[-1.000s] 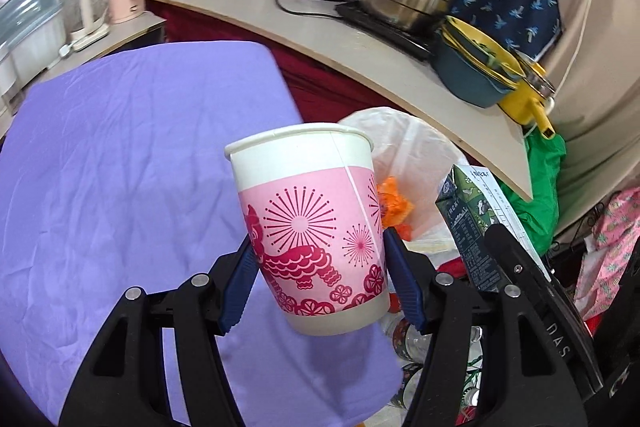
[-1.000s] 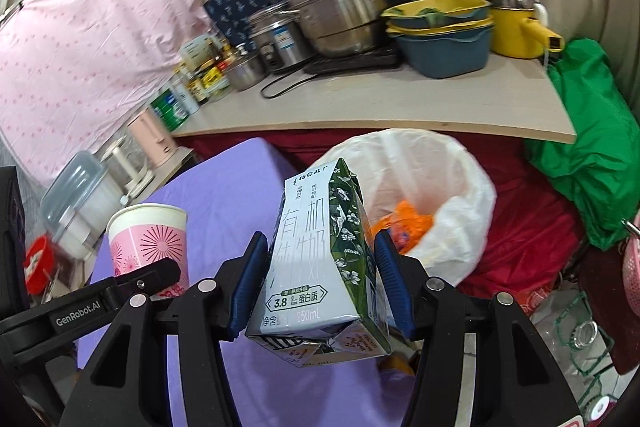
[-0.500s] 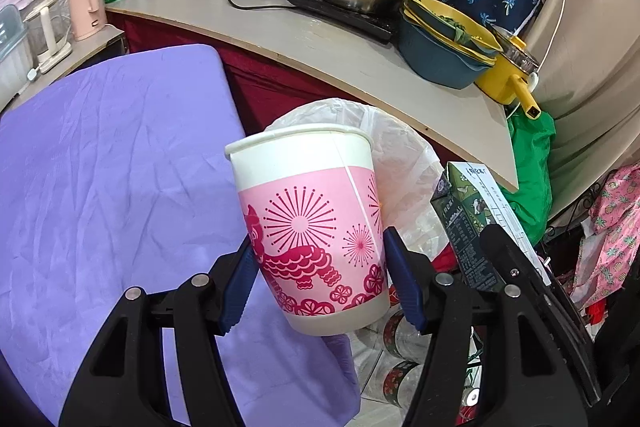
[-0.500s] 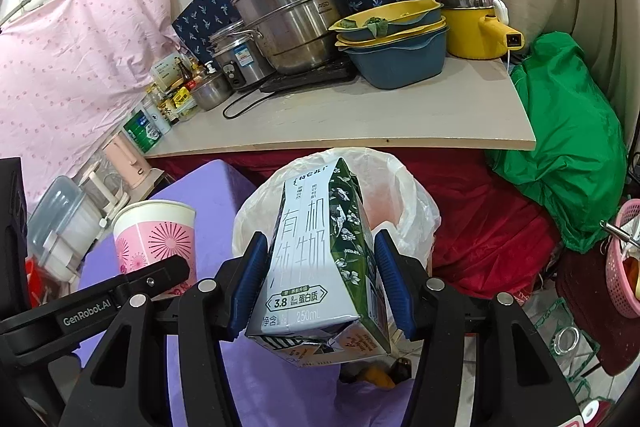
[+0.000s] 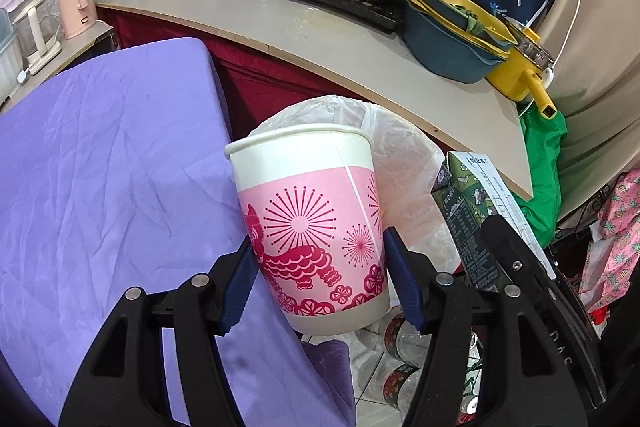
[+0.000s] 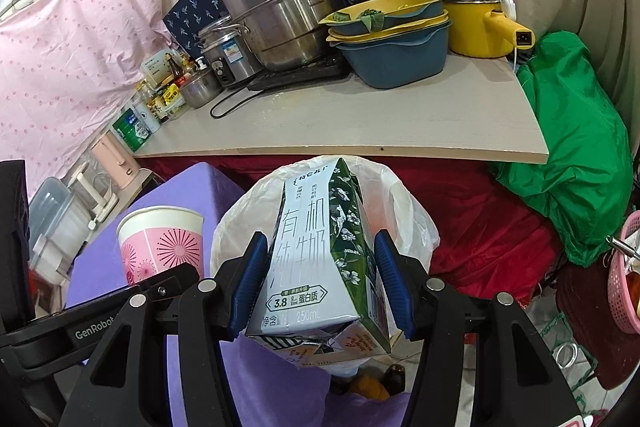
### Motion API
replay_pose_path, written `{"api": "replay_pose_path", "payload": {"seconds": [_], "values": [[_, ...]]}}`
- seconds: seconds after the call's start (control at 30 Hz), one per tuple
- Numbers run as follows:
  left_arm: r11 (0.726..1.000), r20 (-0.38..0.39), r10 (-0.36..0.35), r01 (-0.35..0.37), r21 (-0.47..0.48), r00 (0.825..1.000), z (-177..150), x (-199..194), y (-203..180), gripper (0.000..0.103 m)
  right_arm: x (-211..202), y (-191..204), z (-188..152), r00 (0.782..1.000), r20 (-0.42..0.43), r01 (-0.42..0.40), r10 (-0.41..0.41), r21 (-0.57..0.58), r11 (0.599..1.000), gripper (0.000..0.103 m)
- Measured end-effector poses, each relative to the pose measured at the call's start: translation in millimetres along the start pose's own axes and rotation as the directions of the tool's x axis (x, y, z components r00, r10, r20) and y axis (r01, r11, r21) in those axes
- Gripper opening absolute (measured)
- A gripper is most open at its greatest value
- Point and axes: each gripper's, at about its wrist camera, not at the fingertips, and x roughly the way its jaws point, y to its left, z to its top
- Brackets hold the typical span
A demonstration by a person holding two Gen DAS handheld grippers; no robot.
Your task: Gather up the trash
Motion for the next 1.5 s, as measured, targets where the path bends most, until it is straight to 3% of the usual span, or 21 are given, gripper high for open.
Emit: {"api": "replay_pose_path", "payload": {"seconds": [0.53, 0.67, 1.37, 1.5], "values": [[1.000, -0.054, 0.028, -0.028, -0.004, 0.998, 10.7, 46.7, 2.2, 0.060, 52.8, -7.6, 5.7, 0.998, -0.061, 0.032, -0.031, 0.021, 0.999, 0.054], [0.999, -0.073, 0.036, -0.038, -0.025, 0.997, 12.5, 54.0, 4.8, 0.069, 52.6, -8.6, 9.3, 0.999, -0.035, 0.038, -0.037, 0.032, 0.999, 0.055], [0.993, 0.037, 0.116, -0.115, -0.024, 0.993, 3.7, -2.9, 28.0, 0.071, 4.3, 9.8, 5.3, 0.999, 0.021, 0.025, -0.025, 0.006, 1.000, 0.065], [0.990, 0.072, 0.136, -0.134, -0.035, 0.988, -0.8, -20.3, 36.9, 0.080, -6.5, 17.2, 0.8, 1.000, 0.024, 0.018, -0.017, -0.014, 1.000, 0.066]]}}
